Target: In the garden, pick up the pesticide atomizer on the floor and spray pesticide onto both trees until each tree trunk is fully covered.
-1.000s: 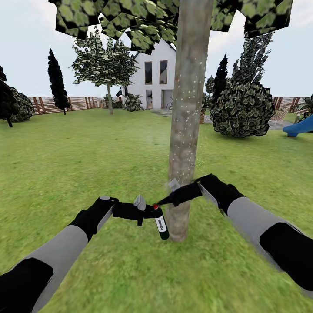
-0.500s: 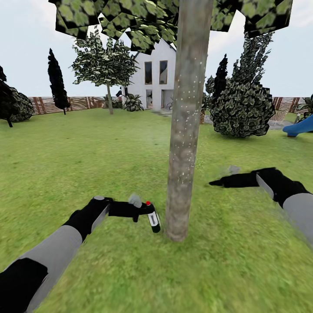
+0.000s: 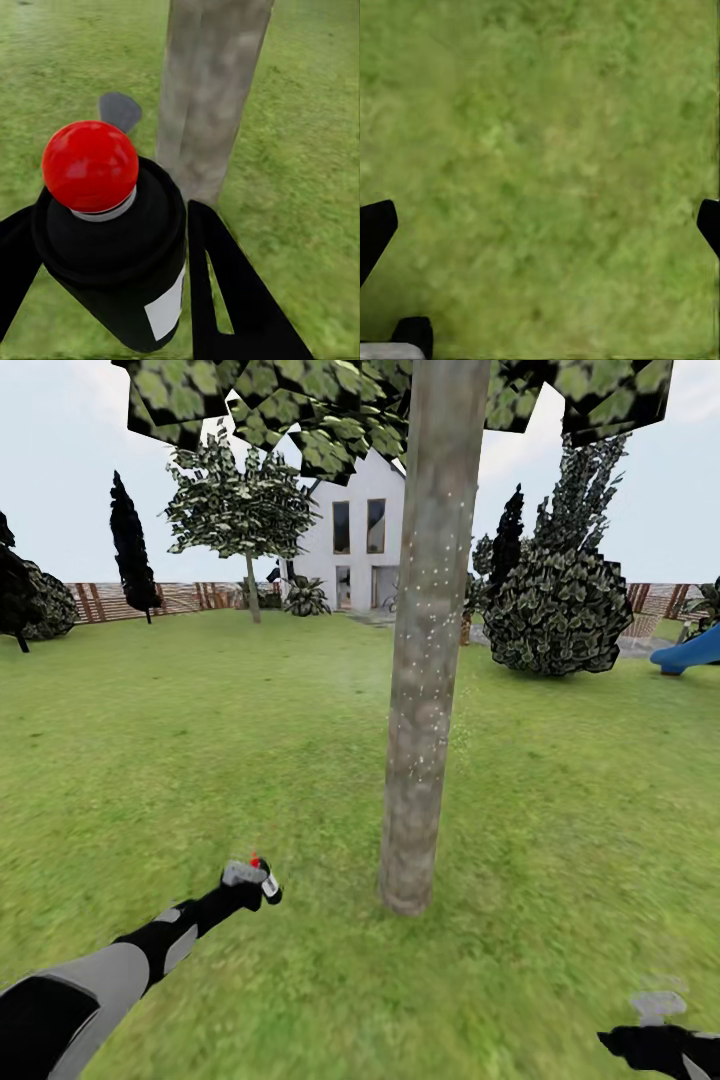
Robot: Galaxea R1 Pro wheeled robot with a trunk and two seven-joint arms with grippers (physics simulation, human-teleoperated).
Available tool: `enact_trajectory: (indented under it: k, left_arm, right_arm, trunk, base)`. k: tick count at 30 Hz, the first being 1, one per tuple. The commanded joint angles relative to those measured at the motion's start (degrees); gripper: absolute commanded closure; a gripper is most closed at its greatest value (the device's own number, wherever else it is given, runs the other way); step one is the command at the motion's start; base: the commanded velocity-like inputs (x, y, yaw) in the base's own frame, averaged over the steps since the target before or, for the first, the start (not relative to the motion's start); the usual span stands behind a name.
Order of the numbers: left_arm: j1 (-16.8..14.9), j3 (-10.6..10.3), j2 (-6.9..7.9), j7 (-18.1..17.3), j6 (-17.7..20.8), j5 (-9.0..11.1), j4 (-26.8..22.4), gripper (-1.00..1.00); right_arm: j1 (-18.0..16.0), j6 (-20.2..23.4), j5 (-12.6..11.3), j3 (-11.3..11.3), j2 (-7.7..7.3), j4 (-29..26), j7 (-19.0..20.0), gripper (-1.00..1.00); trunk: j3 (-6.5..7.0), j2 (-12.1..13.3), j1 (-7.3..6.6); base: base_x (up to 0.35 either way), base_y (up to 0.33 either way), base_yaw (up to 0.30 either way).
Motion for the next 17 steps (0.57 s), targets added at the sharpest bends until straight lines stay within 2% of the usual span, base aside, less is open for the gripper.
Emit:
enact_trajectory:
  k: [1,3,4,7,10,14,17]
  left_arm:
    - [1.08,0.38,-0.02,0.90,-0.53,0.19,0.00,1.00]
    - [2.61,0.34,-0.01,2.13,-1.16,0.21,0.05,1.00]
    - [2.91,0.38,0.01,2.35,-1.27,0.21,0.09,1.00]
    - [4.22,0.41,0.13,2.64,-1.28,0.34,0.12,1.00]
    - [4.89,0.38,0.15,2.97,-1.00,0.39,0.13,1.00]
    - [5.06,0.25,-0.01,6.45,-0.95,0.33,0.13,1.00]
    - [5.62,0.20,-0.08,7.07,-0.95,0.32,0.13,1.00]
  right_arm:
    - [2.31,-0.89,-0.14,-0.18,1.75,-0.02,-3.58,-1.00]
    - [9.50,-2.08,-0.21,-0.18,7.73,-0.05,-15.28,-1.00]
    - [12.16,-2.34,-0.22,-0.18,10.10,-0.01,-18.49,-1.00]
    - [16.75,-2.94,-0.13,-0.18,13.43,-0.02,-21.16,-1.00]
    - [18.07,-3.02,-0.06,-0.18,14.34,-0.04,-21.79,-1.00]
    - [18.22,-3.03,-0.06,-0.18,14.57,-0.06,-21.86,-1.00]
    - [18.23,-3.03,-0.06,-0.18,14.58,-0.05,-21.87,-1.00]
  trunk:
    - [0.04,0.00,0.00]
    - [0.04,0.00,0.00]
    - [0.04,0.00,0.00]
    - [0.04,0.00,0.00]
    - [0.04,0.00,0.00]
    - [0.04,0.00,0.00]
    - [0.04,0.00,0.00]
  base:
    - [0.000,0.000,0.000]
    - [0.000,0.000,0.000]
    - [0.000,0.000,0.000]
    - [0.000,0.000,0.000]
    - [0.000,0.000,0.000]
    - [0.000,0.000,0.000]
    - [0.000,0.000,0.000]
